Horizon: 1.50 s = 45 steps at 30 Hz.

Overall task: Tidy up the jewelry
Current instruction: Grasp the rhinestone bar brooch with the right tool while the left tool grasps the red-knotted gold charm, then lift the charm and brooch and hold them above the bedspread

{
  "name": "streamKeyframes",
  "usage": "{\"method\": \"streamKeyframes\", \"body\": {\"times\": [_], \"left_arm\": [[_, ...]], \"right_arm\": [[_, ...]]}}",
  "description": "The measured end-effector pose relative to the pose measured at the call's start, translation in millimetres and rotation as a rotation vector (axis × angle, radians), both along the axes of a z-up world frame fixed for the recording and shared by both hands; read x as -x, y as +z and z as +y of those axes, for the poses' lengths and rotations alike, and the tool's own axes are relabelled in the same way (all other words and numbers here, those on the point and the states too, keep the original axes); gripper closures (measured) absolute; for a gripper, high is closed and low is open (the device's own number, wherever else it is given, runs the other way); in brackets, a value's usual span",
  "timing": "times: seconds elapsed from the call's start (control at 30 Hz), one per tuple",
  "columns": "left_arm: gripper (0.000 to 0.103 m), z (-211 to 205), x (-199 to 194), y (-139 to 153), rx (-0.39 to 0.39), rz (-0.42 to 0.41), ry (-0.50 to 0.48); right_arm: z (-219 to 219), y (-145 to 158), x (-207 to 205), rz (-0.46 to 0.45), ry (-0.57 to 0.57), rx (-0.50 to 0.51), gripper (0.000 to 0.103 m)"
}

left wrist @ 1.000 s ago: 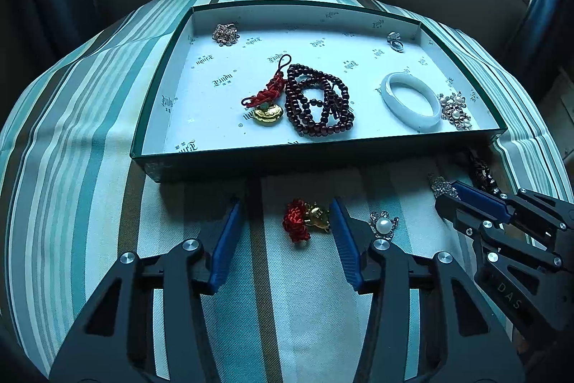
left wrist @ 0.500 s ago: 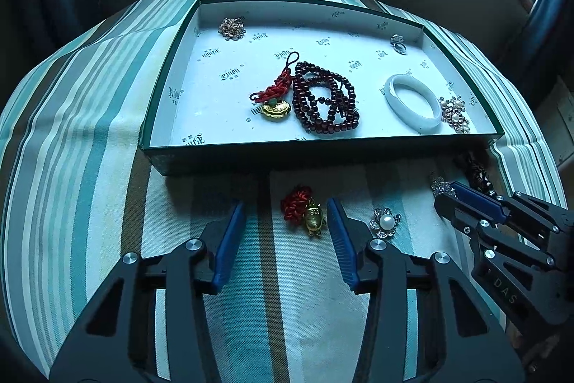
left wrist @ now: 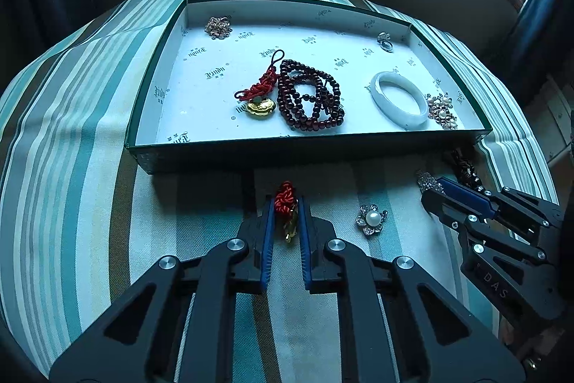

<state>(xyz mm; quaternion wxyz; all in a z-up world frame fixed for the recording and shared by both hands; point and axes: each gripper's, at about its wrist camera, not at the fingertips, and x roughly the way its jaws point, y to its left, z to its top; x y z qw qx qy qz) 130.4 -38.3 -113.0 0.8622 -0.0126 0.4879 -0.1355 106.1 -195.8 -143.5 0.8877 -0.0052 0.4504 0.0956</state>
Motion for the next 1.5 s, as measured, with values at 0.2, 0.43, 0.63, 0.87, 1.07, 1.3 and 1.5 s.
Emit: {"method": "streamKeyframes", "body": {"times": [0.2, 0.43, 0.63, 0.87, 1.07, 1.3, 1.5], "left_arm": [[0.092, 1, 4, 2, 0.005, -0.003, -0.005], [0.092, 2, 9, 7, 0.004, -0.014, -0.007], [0.092, 3, 11, 8, -0.001, -0.017, -0.002], [0.092, 5, 11, 6, -0.007, -0.013, 0.007], [0.092, 6, 11, 5, -0.02, -0.014, 0.017], [0.092, 7, 13, 5, -0.033, -0.019, 0.023], [0.092, 6, 18, 10, -0.039, -0.036, 0.023]], "right_arm": [[0, 1, 0, -0.001, 0.0, 0.001, 0.088], [0, 1, 0, -0.002, 0.0, 0.001, 0.088], [0, 1, 0, -0.003, 0.0, 0.001, 0.088], [-1, 1, 0, -0.004, -0.001, 0.0, 0.088], [-1, 1, 0, -0.007, -0.003, -0.005, 0.088], [1, 0, 4, -0.01, -0.002, -0.006, 0.089], [2, 6, 10, -0.028, -0.003, -0.008, 0.09]]}}
